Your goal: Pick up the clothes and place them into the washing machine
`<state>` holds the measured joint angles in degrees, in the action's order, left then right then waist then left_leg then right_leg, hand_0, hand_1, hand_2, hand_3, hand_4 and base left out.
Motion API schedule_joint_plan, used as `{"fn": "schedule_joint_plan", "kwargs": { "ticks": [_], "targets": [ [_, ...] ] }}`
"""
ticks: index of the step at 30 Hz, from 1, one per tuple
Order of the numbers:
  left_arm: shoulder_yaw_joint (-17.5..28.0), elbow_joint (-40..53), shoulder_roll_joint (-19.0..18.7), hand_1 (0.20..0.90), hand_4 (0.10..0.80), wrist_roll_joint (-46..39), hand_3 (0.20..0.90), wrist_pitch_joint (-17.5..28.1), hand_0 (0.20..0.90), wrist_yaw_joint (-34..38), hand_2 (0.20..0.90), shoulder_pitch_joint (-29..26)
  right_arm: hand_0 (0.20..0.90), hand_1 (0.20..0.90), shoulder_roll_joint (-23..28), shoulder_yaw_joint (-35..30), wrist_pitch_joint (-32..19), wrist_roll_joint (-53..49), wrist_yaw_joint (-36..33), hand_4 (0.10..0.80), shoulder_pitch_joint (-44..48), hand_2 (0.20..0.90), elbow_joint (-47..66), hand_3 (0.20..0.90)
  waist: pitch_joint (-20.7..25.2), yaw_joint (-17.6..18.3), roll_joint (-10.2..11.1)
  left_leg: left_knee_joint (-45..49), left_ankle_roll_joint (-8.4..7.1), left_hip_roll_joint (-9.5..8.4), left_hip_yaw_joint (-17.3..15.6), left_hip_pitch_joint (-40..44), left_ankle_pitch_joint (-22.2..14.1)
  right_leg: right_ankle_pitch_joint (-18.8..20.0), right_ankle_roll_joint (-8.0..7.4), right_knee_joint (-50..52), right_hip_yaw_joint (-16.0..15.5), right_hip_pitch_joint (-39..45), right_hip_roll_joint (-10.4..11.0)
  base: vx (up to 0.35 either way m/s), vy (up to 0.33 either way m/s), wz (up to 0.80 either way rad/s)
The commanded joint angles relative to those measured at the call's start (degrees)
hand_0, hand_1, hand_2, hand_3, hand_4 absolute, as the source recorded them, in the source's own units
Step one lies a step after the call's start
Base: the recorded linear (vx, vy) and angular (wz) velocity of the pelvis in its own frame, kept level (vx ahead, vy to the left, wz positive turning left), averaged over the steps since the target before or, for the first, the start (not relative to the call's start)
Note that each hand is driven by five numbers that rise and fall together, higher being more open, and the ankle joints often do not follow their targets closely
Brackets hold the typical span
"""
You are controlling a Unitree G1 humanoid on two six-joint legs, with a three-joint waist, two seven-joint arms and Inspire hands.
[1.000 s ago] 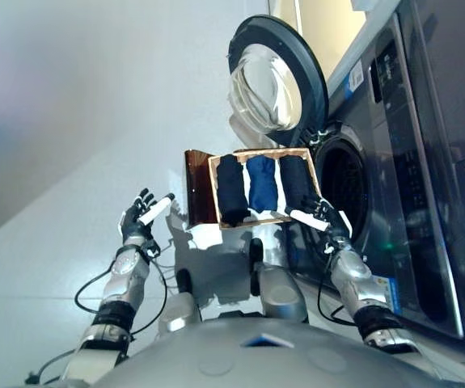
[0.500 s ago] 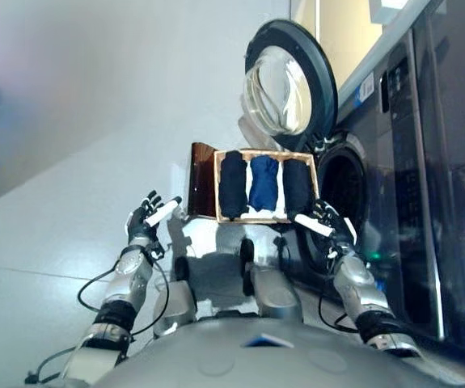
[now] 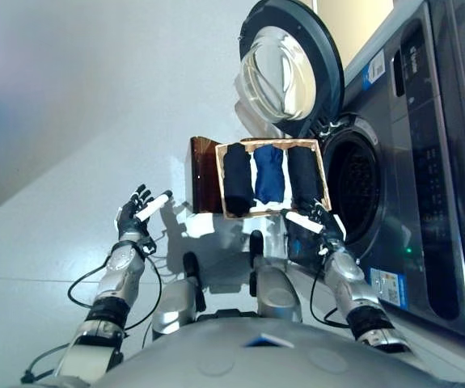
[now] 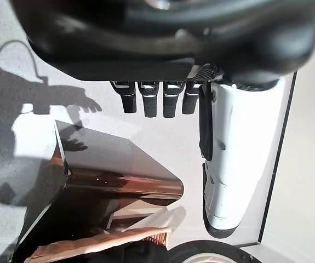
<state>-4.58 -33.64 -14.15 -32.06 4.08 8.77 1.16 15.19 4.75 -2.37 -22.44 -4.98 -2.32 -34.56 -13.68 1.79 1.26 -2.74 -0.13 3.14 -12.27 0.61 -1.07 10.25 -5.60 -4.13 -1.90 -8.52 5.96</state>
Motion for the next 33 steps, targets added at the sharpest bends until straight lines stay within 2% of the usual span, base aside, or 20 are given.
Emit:
{"fn": "schedule_joint_plan", "kwargs": {
  "ticks": [1,2,3,4,5,6,7,9,11,13,17,20,24,26,27,28,29,30,31,33],
  "targets": [
    [2.4,3.2,-2.6,0.900,0.800,-0.8,0.900,3.9,0.900,0.2,0.900,-2.1,0.900,0.900,2.3,-0.3,-3.4,0.7,-0.4,0.800,2.0,0.900,5.1,0.900,-0.6,-1.3,0.8,3.2,-3.75,4.33,2.7,-5.4,4.2,-8.3,-2.66,7.8,-1.0,-1.1,-0.3,-0.081,-0.206,-0.40],
    [2.0,2.7,-2.7,0.900,0.800,-0.9,0.900,3.7,0.900,0.0,0.900,-2.3,0.900,0.900,2.4,-0.3,-3.6,0.3,-0.3,0.800,0.8,0.900,5.9,0.900,-0.5,-0.4,1.0,4.6,-3.89,4.45,4.4,-6.2,4.1,-9.4,-1.53,7.9,2.2,-0.3,-2.1,-0.065,-0.281,-0.41],
    [2.2,2.8,-2.5,0.900,0.800,-1.2,0.900,3.8,0.900,-0.2,0.900,-2.5,0.900,0.900,2.6,-0.3,-3.6,0.1,0.1,0.800,0.2,0.900,6.1,0.900,-0.6,-0.5,1.4,6.1,-4.09,5.02,5.1,-6.5,4.4,-9.0,-0.89,7.8,2.3,-0.3,-2.7,0.077,-0.252,-0.17],
    [2.4,2.6,-2.0,0.900,0.800,-1.2,0.900,3.8,0.900,-0.5,0.900,-2.3,0.900,0.900,3.0,-0.2,-3.6,0.3,0.6,0.800,-0.9,0.900,6.2,0.900,-0.9,-0.8,1.7,7.5,-4.71,5.80,5.2,-6.8,4.5,-9.0,-0.28,7.3,0.8,0.8,-3.0,0.044,-0.296,-0.08],
    [2.1,2.7,-1.9,0.900,0.800,-1.0,0.900,3.6,0.900,-0.7,0.900,-2.4,0.900,0.900,3.3,-0.2,-3.7,0.3,0.6,0.800,-1.4,0.900,6.0,0.900,-1.5,-0.8,2.1,9.9,-5.04,6.42,5.9,-7.7,5.1,-9.2,0.64,6.4,0.3,1.8,-3.9,0.026,-0.222,0.07],
    [2.1,2.8,-1.9,0.900,0.800,-0.9,0.900,3.6,0.900,-0.7,0.900,-2.4,0.900,0.900,3.3,-0.2,-3.7,0.3,0.6,0.800,-1.4,0.900,6.0,0.900,-1.6,-0.7,2.0,10.1,-5.07,6.47,6.0,-7.8,5.0,-9.2,0.68,6.4,0.2,1.9,-4.0,0.027,-0.248,0.00],
    [1.9,3.0,-1.5,0.900,0.800,-1.3,0.900,3.5,0.900,-1.0,0.900,-2.5,0.900,0.900,3.8,-0.5,-3.7,0.4,0.6,0.800,-2.0,0.900,5.7,0.900,-1.9,-0.9,2.4,12.7,-5.17,6.97,7.1,-8.8,5.4,-9.6,1.38,5.7,-0.2,3.1,-4.7,0.040,-0.250,0.10],
    [1.4,3.5,-0.3,0.900,0.800,-2.6,0.900,3.3,0.900,-0.5,0.900,-2.6,0.900,0.900,5.0,-1.6,-3.8,-0.2,-0.1,0.800,-3.1,0.900,5.4,0.900,-3.3,-1.0,2.1,16.8,-5.28,6.51,10.5,-11.5,6.2,-10.6,2.32,5.1,-2.6,5.3,-5.2,0.052,-0.286,0.23],
    [1.0,2.8,0.3,0.900,0.800,-2.7,0.900,3.2,0.900,-0.6,0.900,-2.6,0.900,0.900,5.5,-2.6,-3.7,-0.6,0.0,0.800,-4.0,0.900,5.5,0.900,-3.0,-0.6,1.4,13.7,-5.69,7.28,10.5,-12.2,8.7,-11.5,2.83,4.8,-3.8,6.1,-5.2,0.032,-0.067,0.36],
    [0.9,2.6,0.4,0.900,0.800,-2.7,0.900,3.1,0.900,-0.7,0.900,-2.5,0.900,0.900,5.7,-3.0,-3.6,-0.6,0.0,0.800,-4.5,0.900,5.7,0.900,-2.8,-0.6,1.2,11.3,-6.01,7.70,10.9,-12.9,9.9,-11.9,2.94,4.7,-4.1,6.2,-5.1,0.029,-0.005,0.28],
    [0.6,1.7,-0.1,0.900,0.800,-2.1,0.900,2.8,0.900,-0.6,0.900,-3.0,0.900,0.900,5.4,-3.3,-3.9,-0.9,-0.7,0.800,-4.9,0.900,5.7,0.900,-2.7,-0.8,1.0,1.7,-7.47,9.14,11.0,-14.8,15.9,-13.2,2.99,5.6,-4.9,7.7,-5.2,0.113,-0.025,0.37],
    [0.7,1.5,0.1,0.900,0.800,-1.9,0.900,2.8,0.900,-0.8,0.900,-2.6,0.900,0.900,5.0,-2.9,-4.0,-0.7,-0.6,0.800,-4.7,0.900,5.4,0.900,-2.5,-0.9,0.6,-1.6,-8.02,9.30,9.0,-14.2,17.1,-13.6,2.66,5.3,-4.6,9.3,-5.4,0.124,0.008,0.01],
    [0.5,1.7,0.2,0.900,0.800,-1.7,0.900,2.8,0.900,-0.9,0.900,-1.8,0.900,0.900,5.1,-2.4,-4.0,-0.3,-0.5,0.800,-4.4,0.900,5.2,0.900,-2.0,-1.2,-0.8,-2.3,-8.82,9.67,9.1,-13.5,17.8,-14.3,2.23,4.2,-3.7,11.4,-5.5,0.109,0.088,-0.22],
    [0.7,2.1,0.5,0.900,0.800,-1.8,0.900,2.8,0.900,-1.0,0.900,-1.2,0.900,0.900,5.3,-2.2,-3.7,0.1,-0.5,0.800,-4.4,0.900,5.0,0.900,-1.7,-1.2,-2.0,-2.3,-9.56,10.21,8.4,-12.9,18.3,-15.1,1.99,3.4,-3.4,13.2,-4.7,0.157,0.187,-0.12],
    [0.9,2.0,0.6,0.900,0.800,-1.8,0.900,2.9,0.900,-1.0,0.900,-1.0,0.900,0.900,5.3,-2.2,-3.6,0.1,-0.4,0.800,-4.3,0.900,5.0,0.900,-1.6,-1.2,-2.1,-1.9,-9.46,10.11,8.1,-12.2,18.1,-15.2,1.79,3.3,-3.3,13.8,-4.2,0.111,0.183,-0.06],
    [0.9,2.3,0.5,0.900,0.800,-2.1,0.900,3.0,0.900,-1.0,0.900,-0.9,0.900,0.900,5.3,-2.2,-3.4,0.3,-0.2,0.800,-4.2,0.900,5.0,0.900,-1.9,-1.2,-1.8,1.3,-8.88,9.39,7.9,-11.5,16.2,-15.4,1.59,3.3,-3.3,14.4,-3.1,0.070,0.130,-0.02],
    [0.9,2.3,0.5,0.900,0.800,-2.1,0.900,3.0,0.900,-1.0,0.900,-0.9,0.900,0.900,5.3,-2.2,-3.4,0.3,-0.2,0.800,-4.2,0.900,5.0,0.900,-1.8,-1.2,-1.9,1.4,-8.89,9.46,8.0,-11.7,16.2,-15.3,1.61,3.3,-3.3,14.3,-3.1,0.039,0.176,0.02],
    [0.8,2.8,0.3,0.900,0.800,-2.3,0.900,3.1,0.900,-1.4,0.900,-0.9,0.900,0.900,5.4,-2.1,-3.0,0.5,0.3,0.800,-4.0,0.900,5.4,0.900,-1.9,-0.9,-1.1,9.3,-7.38,7.21,8.2,-12.2,10.6,-15.0,1.44,3.9,-3.5,13.6,-1.0,0.041,0.183,0.05],
    [0.7,3.1,0.2,0.900,0.800,-2.4,0.900,3.1,0.900,-1.7,0.900,-0.9,0.900,0.900,5.4,-2.3,-2.7,0.8,0.8,0.800,-4.1,0.900,5.7,0.900,-1.6,-0.6,-0.8,11.0,-6.22,5.45,7.6,-11.7,6.7,-15.1,1.08,4.1,-3.6,13.3,0.1,0.090,0.299,0.06],
    [0.5,3.5,-0.2,0.900,0.800,-2.3,0.900,2.9,0.900,-1.8,0.900,-0.3,0.900,0.900,5.3,-2.1,-2.3,2.4,0.7,0.800,-3.9,0.900,5.9,0.900,-0.4,-0.3,-1.4,7.8,-4.83,3.41,8.1,-10.9,6.1,-14.6,-0.22,5.7,-2.9,11.8,1.1,0.125,0.328,0.01]
  ]
}}
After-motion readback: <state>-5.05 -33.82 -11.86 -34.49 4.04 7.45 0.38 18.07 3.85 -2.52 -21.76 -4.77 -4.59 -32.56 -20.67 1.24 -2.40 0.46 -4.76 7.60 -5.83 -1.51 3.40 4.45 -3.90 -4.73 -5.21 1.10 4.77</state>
